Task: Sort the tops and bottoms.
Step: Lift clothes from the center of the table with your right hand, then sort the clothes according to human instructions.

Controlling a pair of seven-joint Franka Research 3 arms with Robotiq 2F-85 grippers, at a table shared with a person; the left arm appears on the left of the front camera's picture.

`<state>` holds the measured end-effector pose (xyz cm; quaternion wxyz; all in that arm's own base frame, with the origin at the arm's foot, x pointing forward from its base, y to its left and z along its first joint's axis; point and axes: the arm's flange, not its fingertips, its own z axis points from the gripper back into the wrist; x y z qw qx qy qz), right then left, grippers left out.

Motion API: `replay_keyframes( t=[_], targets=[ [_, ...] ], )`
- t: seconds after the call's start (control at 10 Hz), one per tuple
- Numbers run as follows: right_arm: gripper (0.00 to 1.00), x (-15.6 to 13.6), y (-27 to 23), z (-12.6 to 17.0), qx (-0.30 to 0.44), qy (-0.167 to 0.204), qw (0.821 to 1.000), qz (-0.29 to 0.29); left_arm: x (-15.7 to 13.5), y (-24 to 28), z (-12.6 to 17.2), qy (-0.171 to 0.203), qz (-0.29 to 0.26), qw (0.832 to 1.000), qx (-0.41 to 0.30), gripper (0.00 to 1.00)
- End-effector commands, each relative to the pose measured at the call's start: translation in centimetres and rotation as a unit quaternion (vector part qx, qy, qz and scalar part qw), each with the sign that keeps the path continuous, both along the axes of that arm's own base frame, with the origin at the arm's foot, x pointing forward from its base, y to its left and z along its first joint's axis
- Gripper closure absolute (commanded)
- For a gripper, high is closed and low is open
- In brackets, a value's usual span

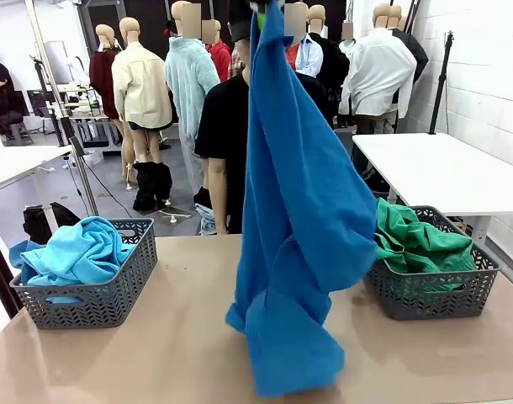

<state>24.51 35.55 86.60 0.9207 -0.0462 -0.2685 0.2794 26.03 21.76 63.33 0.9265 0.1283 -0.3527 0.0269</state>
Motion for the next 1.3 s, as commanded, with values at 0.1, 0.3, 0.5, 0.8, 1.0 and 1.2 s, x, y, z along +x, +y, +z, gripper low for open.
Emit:
replay_keyframes(
  t=[0.1,0.3,0.5,0.8,1.0,1.2],
  targets=[
    [1.00,-2.0,1.3,4.1,0.032,-0.022,0.999,-0.036,-0.1,0.1,-0.2,-0.001,-0.008,1.000,0.000,0.00],
    [1.00,-2.7,1.9,4.8,0.049,-0.019,0.998,-0.038,-0.1,0.1,-0.2,-0.001,-0.008,1.000,0.000,0.00],
    [1.00,-3.2,0.1,3.5,0.045,-0.016,0.999,-0.026,-0.1,0.1,-0.2,-0.001,-0.008,1.000,0.000,0.00],
    [1.00,-3.2,0.1,3.5,0.045,-0.016,0.999,-0.026,-0.1,0.1,-0.2,-0.001,-0.008,1.000,0.000,0.00],
    [1.00,-3.2,0.1,3.5,0.045,-0.016,0.999,-0.026,-0.1,0.1,-0.2,-0.001,-0.008,1.000,0.000,0.00],
    [1.00,-3.2,0.1,3.5,0.045,-0.016,0.999,-0.026,-0.1,0.1,-0.2,-0.001,-0.008,1.000,0.000,0.00]
  ],
)
